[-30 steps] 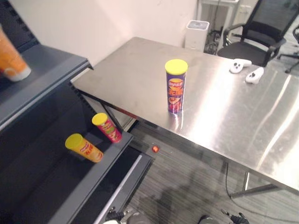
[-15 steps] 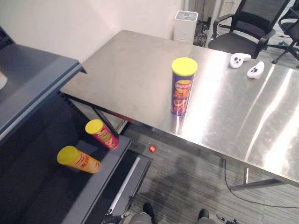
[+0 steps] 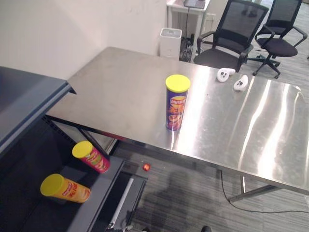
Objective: Put the gum and the chips on the shelf.
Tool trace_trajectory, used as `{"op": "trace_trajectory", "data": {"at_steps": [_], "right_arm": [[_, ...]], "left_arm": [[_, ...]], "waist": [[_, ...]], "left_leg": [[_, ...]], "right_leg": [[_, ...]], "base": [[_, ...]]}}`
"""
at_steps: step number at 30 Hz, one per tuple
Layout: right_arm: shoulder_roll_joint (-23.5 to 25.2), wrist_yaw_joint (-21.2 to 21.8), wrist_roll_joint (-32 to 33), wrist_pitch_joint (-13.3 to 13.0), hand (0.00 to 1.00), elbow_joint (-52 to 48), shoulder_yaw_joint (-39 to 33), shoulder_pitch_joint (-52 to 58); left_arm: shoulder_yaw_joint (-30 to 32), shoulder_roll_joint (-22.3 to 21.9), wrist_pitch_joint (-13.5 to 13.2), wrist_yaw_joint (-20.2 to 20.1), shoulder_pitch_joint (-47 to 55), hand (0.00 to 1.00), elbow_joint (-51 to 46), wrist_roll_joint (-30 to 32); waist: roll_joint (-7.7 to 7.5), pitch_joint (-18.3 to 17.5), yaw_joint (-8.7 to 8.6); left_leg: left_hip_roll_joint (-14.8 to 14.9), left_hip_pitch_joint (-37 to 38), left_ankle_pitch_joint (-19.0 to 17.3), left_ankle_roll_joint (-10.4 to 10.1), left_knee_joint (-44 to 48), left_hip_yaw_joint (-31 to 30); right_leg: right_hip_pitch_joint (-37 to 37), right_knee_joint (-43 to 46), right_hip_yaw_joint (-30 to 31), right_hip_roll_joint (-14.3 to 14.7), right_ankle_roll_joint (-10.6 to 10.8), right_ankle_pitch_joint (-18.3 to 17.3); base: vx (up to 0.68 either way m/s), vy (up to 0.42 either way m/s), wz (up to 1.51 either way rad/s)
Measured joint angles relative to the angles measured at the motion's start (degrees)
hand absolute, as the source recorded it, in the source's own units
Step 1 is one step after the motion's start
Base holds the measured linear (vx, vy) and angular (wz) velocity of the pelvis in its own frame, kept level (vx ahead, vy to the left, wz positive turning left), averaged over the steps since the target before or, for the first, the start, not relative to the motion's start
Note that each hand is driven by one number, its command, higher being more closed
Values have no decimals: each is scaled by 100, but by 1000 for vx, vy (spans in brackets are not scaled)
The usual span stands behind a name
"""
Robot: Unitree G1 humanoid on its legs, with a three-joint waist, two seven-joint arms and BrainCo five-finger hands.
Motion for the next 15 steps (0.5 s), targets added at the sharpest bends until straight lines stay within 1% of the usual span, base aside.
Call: {"op": "trace_trajectory", "data": {"at_steps": [1,2,4,6,8,9,10,11,12,14,15], "right_arm": [[-220,-23,132,12,0,211,-504,-53],[-330,-52,179,11,0,298,-756,-87],[-667,-198,469,10,0,421,-1682,-197],[-919,-304,627,4,0,488,-2165,-234],[-1145,-430,706,-41,0,481,-2443,-234],[-1243,-493,718,-95,0,443,-2504,-245],[-1309,-615,720,-127,0,229,-2501,-280],[-1382,-722,720,-146,0,-3,-2444,-375],[-1395,-788,716,-158,0,-175,-2354,-419],[-1377,-1066,684,-204,0,-1138,-1666,-509],[-1350,-1165,658,-214,0,-1482,-1460,-503]], "left_arm": [[66,-15,1,-9,15,0,-2,14],[106,-18,1,-13,36,0,-2,13],[192,-56,3,-24,101,0,-8,13],[200,-70,4,-26,108,0,-11,13],[202,-88,4,-45,98,0,-12,13],[207,-109,4,-51,86,0,-13,14],[212,-129,4,-49,83,0,-13,18],[213,-134,4,-49,96,0,-11,19],[215,-134,5,-49,100,0,-7,19],[299,-142,6,-49,99,0,-2,24],[320,-146,7,-46,98,0,-1,28]], "waist": [[42,-56,-44],[56,-72,-91],[122,-148,-242],[143,-203,-269],[165,-234,-294],[180,-266,-309],[208,-304,-367],[218,-312,-413],[218,-312,-422],[198,-337,-435],[194,-340,-441]], "left_leg": [[-12,2,-14,0,-5,-5],[-19,6,-24,4,-8,-5],[-29,7,-35,-7,-12,12],[-28,-5,-34,-6,-21,38],[-24,-2,-32,-4,-20,46],[-22,0,-32,-4,-21,56],[-19,13,-32,-4,-27,66],[-19,47,-32,-3,-47,89],[-19,78,-32,-4,-66,130],[-23,103,-32,-4,-120,268],[-26,110,-31,-3,-135,286]], "right_leg": [[-6,2,2,-6,6,2],[-4,4,2,-15,7,2],[-34,4,6,-23,8,2],[-85,8,29,-19,36,18],[-92,12,53,-12,36,18],[-100,22,84,-9,36,18],[-103,43,137,-5,36,18],[-108,60,168,-3,36,18],[-118,68,192,2,36,18],[-191,106,328,11,37,19],[-198,117,334,10,37,19]], "base": [[-35,-31,-4],[-42,-27,-6],[-42,-30,-9],[-27,-36,-12],[-20,-48,-7],[-12,-48,-6],[-5,-34,-8],[-7,-31,-12],[-29,-28,-27],[-49,-29,-31],[-43,-27,-19]]}}
